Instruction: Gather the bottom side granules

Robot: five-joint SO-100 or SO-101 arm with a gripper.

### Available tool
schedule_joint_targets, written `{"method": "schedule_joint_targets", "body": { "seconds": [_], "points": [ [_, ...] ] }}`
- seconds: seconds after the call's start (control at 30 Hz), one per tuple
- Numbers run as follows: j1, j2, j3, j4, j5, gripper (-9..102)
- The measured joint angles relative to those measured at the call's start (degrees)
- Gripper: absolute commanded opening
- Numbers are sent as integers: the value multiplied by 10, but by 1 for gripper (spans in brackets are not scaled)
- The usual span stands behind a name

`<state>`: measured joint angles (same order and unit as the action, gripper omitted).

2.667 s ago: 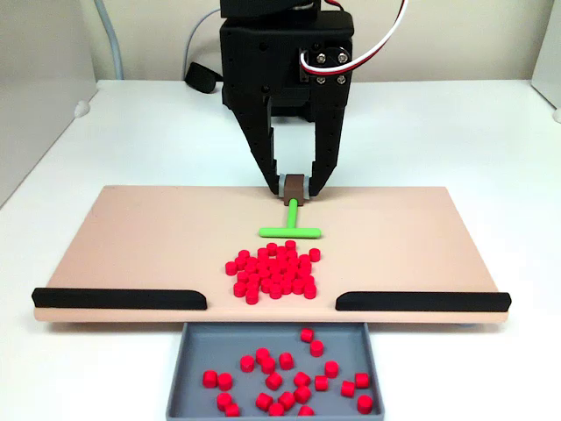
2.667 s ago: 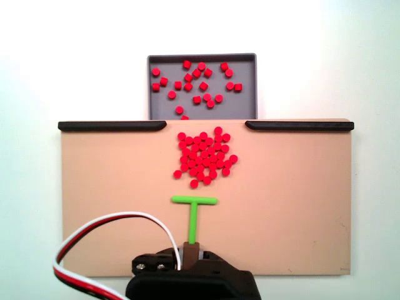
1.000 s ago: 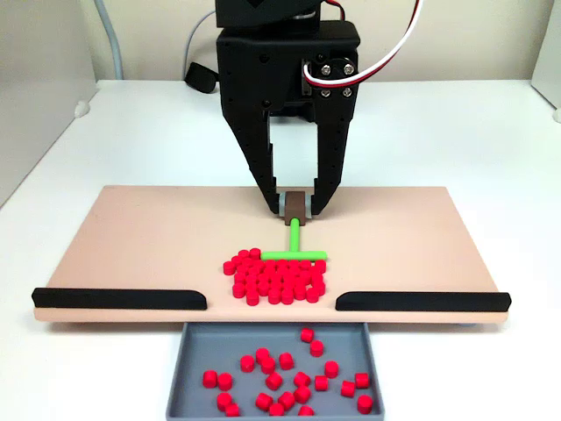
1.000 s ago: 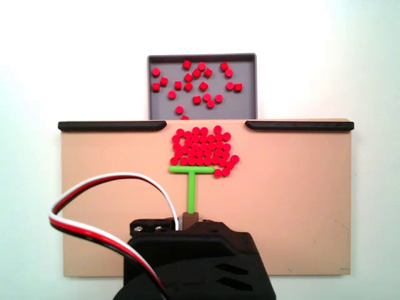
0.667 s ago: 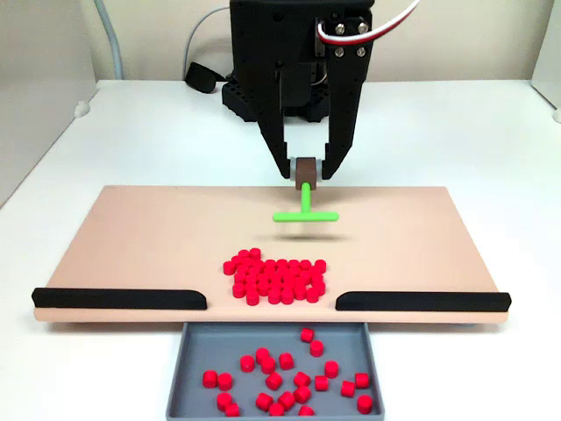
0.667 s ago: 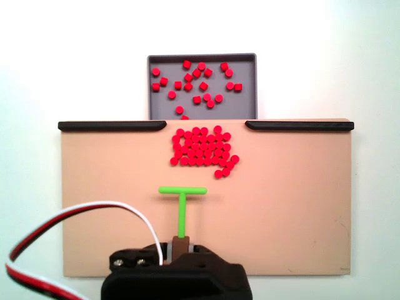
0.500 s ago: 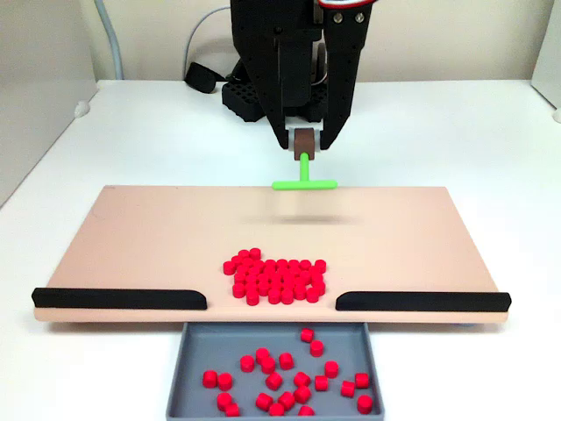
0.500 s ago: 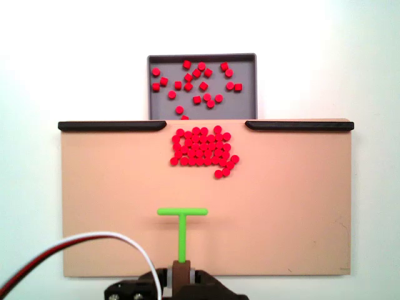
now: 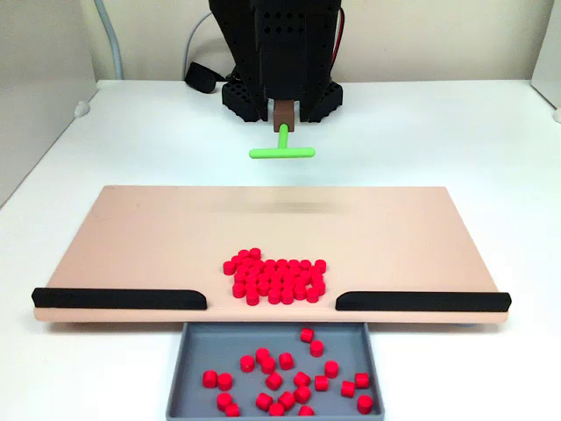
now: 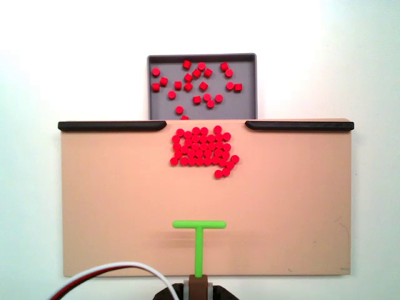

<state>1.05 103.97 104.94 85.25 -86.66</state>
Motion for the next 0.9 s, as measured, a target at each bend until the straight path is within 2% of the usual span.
{"method": "schedule_joint_targets", "body": {
  "seconds": [0.9],
  "points": [
    [3,-11,1,0,-36,0]
  ]
}}
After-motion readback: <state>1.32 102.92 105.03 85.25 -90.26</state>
